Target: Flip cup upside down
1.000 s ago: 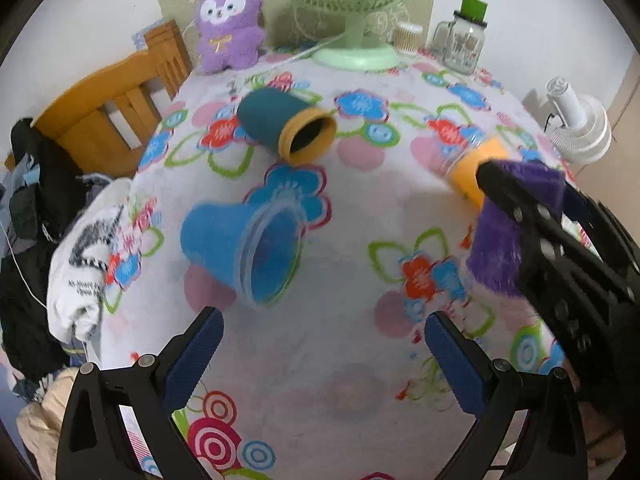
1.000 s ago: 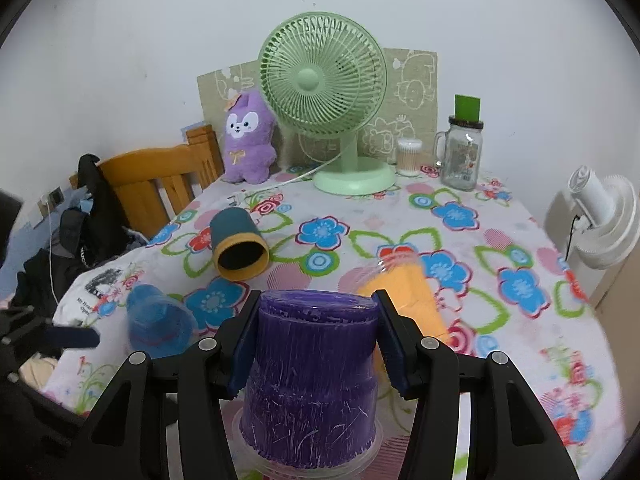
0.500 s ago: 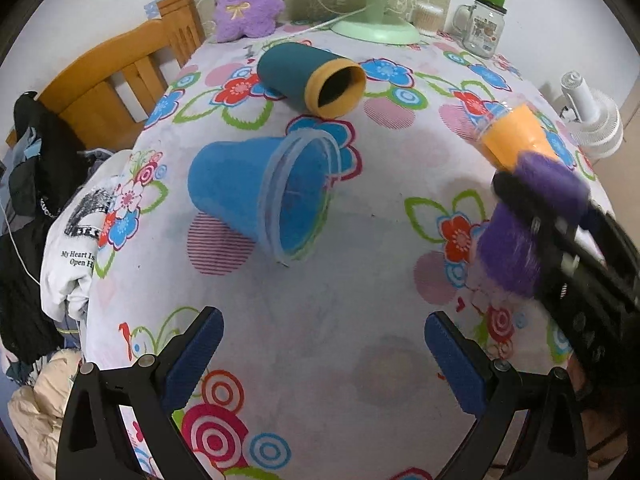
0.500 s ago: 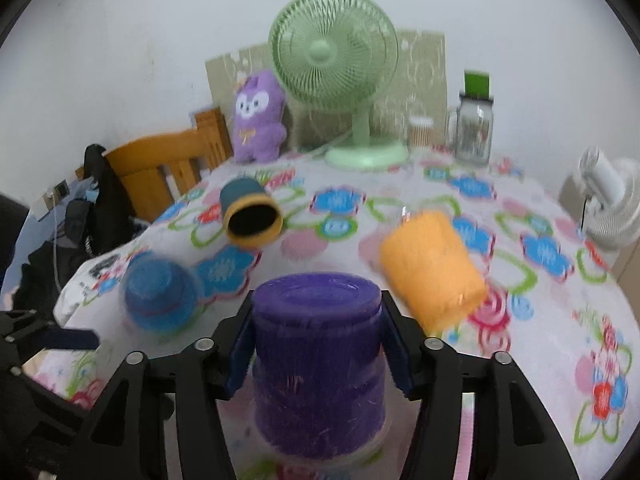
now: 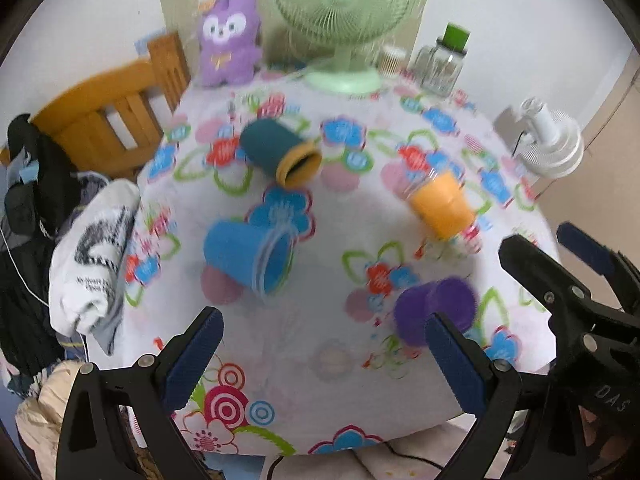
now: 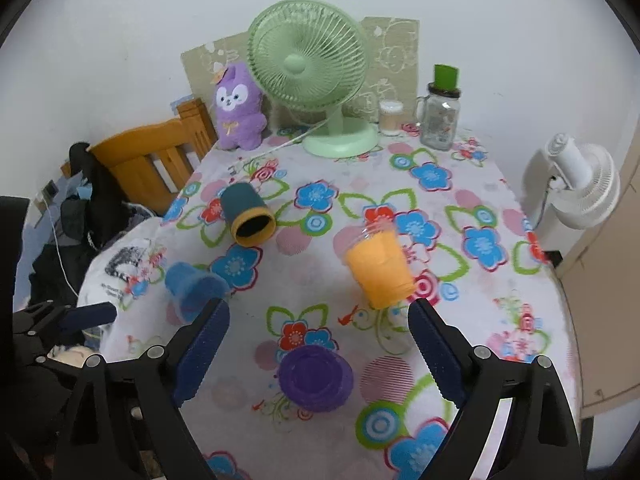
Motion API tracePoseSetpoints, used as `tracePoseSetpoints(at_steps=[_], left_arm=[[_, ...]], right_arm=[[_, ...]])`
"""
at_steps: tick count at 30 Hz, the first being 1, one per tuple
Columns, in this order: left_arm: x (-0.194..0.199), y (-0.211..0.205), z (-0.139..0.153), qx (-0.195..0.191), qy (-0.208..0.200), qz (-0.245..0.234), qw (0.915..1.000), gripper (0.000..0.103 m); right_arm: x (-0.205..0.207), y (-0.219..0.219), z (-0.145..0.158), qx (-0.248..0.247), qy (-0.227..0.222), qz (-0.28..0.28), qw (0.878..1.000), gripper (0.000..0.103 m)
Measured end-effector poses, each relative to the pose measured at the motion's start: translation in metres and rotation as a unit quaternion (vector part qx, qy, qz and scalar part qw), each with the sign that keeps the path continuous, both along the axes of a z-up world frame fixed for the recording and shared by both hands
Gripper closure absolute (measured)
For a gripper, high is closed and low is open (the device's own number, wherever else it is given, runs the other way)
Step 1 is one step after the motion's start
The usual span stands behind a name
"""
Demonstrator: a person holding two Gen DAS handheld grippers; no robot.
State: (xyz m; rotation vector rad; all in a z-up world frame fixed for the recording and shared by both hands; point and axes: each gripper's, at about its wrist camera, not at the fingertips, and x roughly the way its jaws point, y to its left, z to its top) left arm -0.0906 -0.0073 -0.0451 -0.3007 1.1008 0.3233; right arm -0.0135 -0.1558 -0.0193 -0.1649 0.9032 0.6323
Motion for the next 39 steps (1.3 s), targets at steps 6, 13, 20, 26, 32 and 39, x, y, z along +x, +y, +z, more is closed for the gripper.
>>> tracePoseSetpoints(at_steps=[6,13,20,26,32,39], left_arm=[[0.002,0.002,0.046,0.0,-0.037,0.007,0.9993,0.0],[-0.004,-0.004,0.078,0.01,-0.065,0.013,0.9978,0.0],[-0.013,-0.022,0.102,0.031,-0.095,0.009,0.9949,0.0],[-0.015,-0.029,0.104,0.034,-0.103,0.012,0.994,0.0],[-0.016,-0.032,0.104,0.034,-0.103,0.012,0.9941,0.0],[-0.018,-0.033,0.105,0.035,-0.101,0.017,0.9942,0.0]], right_arm=[[0.004,-0.017,0.048,0.0,-0.021,-0.023,1.0,0.01],[0.003,-0.032,0.077,-0.008,-0.049,-0.039,0.998,0.01],[-0.004,-0.045,0.087,-0.011,-0.05,-0.053,0.997,0.01],[-0.009,-0.047,0.087,-0.011,-0.051,-0.052,0.997,0.01],[-0.011,-0.049,0.087,-0.011,-0.053,-0.053,0.997,0.01],[-0.011,-0.049,0.088,-0.011,-0.053,-0.051,0.997,0.01]])
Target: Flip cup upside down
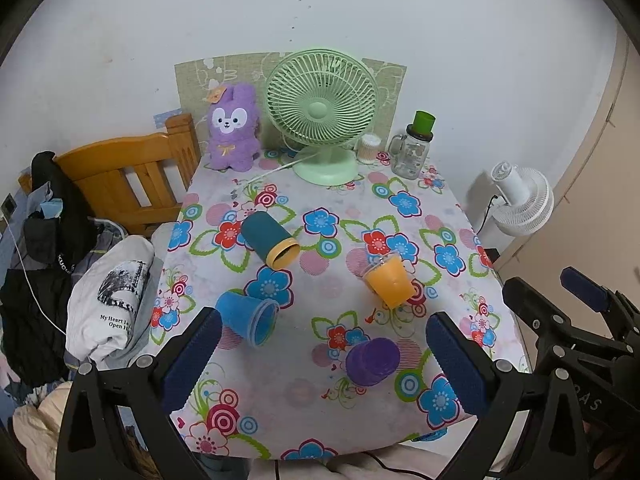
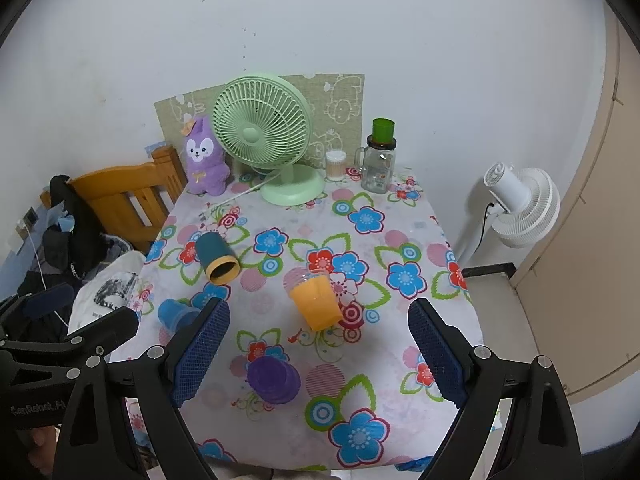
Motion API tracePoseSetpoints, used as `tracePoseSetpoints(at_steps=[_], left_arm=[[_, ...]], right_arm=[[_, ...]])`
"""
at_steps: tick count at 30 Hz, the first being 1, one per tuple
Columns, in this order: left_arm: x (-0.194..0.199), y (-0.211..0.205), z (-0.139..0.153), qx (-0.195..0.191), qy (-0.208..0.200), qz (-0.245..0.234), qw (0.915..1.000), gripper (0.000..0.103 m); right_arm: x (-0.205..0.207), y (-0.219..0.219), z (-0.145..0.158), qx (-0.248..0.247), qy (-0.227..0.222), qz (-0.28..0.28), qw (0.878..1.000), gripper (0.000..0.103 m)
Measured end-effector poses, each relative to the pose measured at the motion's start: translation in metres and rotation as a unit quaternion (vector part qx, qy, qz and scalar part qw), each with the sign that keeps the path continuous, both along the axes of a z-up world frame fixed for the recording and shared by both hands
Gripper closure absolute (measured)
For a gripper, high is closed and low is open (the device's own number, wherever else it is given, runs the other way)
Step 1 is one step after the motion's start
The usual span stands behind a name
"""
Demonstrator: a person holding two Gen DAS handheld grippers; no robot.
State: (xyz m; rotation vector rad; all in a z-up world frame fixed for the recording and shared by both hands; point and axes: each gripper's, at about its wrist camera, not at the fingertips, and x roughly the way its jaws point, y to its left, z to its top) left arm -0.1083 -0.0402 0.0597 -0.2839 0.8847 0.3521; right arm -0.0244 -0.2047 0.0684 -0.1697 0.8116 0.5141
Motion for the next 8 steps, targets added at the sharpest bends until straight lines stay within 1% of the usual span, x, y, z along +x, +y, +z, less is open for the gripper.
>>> tracePoseSetpoints(at_steps=[8], left_arm=[[-0.0004,0.0021,0.0004,-0.001,0.006,0.004,1.0,0.0]], right_arm=[[-0.0001,-0.0002,-0.0011,-0.001,0.002,-0.001,1.0,0.01]])
